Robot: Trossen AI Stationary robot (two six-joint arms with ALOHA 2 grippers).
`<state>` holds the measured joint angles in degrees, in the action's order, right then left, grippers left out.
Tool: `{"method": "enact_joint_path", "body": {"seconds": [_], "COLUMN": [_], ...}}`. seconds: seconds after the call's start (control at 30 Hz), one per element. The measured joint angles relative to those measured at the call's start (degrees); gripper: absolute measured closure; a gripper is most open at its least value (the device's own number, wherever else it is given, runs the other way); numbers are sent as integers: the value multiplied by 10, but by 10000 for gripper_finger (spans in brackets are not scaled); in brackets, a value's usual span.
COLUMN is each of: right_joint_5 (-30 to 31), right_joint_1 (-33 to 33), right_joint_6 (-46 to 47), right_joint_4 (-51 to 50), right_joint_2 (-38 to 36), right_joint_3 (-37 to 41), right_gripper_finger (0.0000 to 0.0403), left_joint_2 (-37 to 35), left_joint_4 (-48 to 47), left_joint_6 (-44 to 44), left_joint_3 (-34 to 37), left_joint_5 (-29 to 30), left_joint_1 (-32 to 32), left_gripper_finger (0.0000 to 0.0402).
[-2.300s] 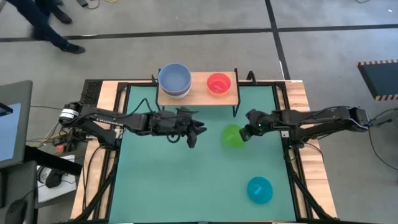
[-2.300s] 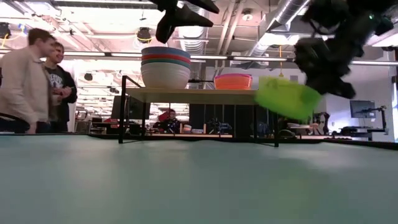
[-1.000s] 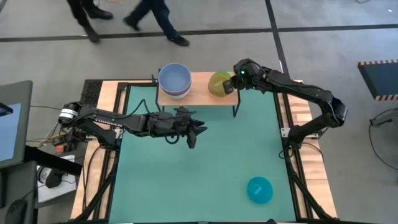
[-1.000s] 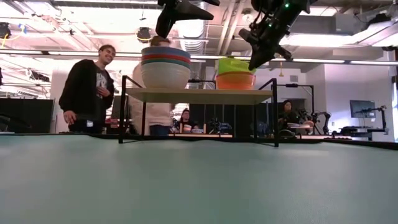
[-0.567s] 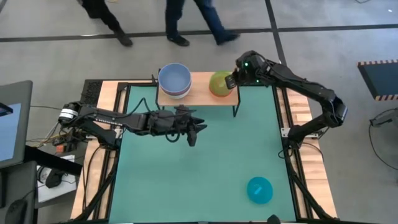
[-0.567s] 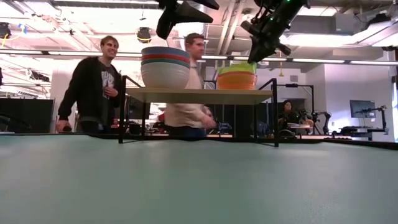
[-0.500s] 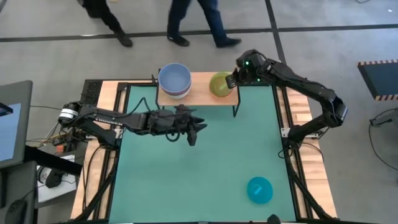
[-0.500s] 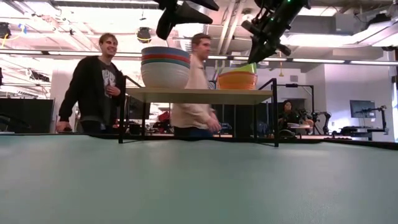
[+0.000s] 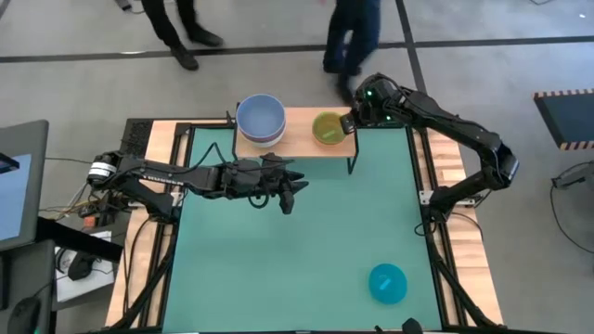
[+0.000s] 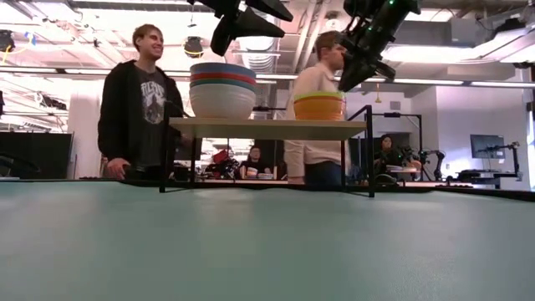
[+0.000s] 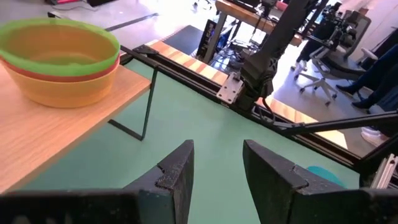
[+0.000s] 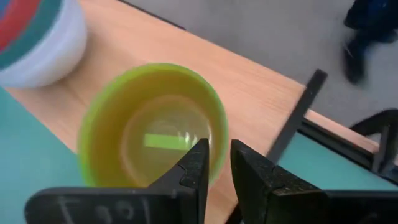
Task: Place and stack bowls onto a shelf
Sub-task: Stack the small light green bowl on the small pink bowl on the shelf, then stack the small blue bowl on the small light green bowl on the shelf
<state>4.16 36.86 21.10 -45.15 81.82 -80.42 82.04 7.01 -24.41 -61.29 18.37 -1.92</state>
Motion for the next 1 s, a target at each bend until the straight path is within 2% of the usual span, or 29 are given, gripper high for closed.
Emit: {"method": "enact_joint_path", "body": {"seconds": [0.3,0.5,0.8,1.0], "right_joint_5": [-10,-33,-45,-45], "right_joint_1": [-3,-44,-182,-278], "right_joint_6": [-1,-6,-4,57], "right_joint_4": [-18,-48,-107,-124], "right_joint_2": [-16,-27,-42,-64], "right_joint_3": [0,0,7,83], "right_gripper_finger": [332,332,332,332], "left_joint_2": [0,0,0,0], "left_joint_4": [0,-2,-4,-3], "left_joint_6": [2,2,-3,-20], "left_joint_3": [0,0,0,0], "left_joint_5": [-1,-2,-2,-4], "left_joint_1": [10,9,8,4], "left_gripper_finger": [279,279,279,279]}}
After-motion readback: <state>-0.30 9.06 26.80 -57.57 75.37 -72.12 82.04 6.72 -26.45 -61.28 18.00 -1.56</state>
